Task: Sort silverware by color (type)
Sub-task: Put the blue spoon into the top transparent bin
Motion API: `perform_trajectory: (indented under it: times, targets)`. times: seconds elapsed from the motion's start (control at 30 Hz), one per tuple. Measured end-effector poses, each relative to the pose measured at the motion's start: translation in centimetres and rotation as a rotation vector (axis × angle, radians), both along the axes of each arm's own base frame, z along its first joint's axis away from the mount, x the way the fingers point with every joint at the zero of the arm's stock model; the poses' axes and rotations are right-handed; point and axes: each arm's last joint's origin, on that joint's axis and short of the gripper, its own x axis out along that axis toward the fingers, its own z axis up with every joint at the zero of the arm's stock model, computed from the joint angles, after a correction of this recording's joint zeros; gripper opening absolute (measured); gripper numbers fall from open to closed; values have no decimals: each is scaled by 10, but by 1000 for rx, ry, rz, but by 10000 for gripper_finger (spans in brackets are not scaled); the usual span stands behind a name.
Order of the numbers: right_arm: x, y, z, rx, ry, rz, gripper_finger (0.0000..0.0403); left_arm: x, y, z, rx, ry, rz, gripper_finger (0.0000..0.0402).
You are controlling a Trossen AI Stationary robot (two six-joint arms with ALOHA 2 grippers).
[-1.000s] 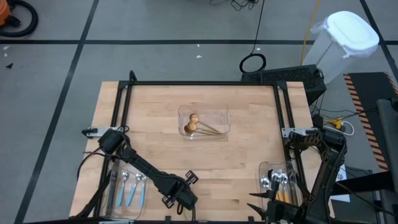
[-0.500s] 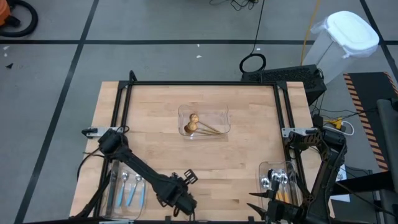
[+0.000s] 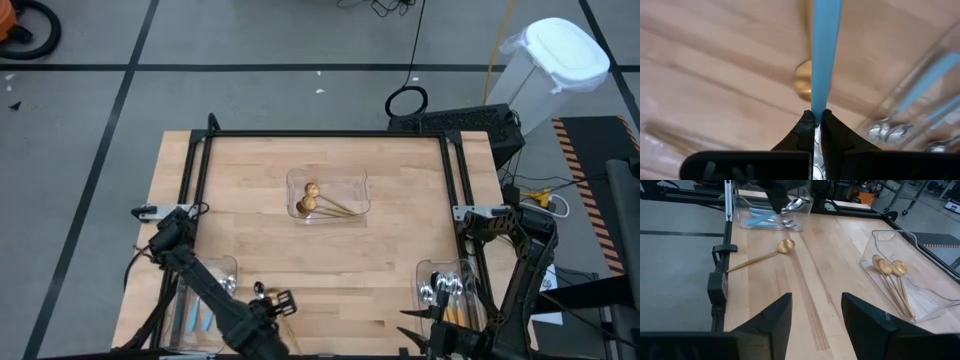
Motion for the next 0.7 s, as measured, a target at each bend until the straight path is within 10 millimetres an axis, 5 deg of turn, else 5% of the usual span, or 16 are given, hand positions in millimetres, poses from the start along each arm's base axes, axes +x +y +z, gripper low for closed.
perform_trajectory:
  times: [0.27,0.57,0.7]
  targets:
    - [0,1,0,8,-3,1,165,-21,-18,5,-26,7,-58,8]
    - [1,1,0,15,-6,0,165,-36,-2,50,-99,-94,-37,8]
    - [1,1,0,17,-8,0,165,-42,4,54,-126,-78,1,8]
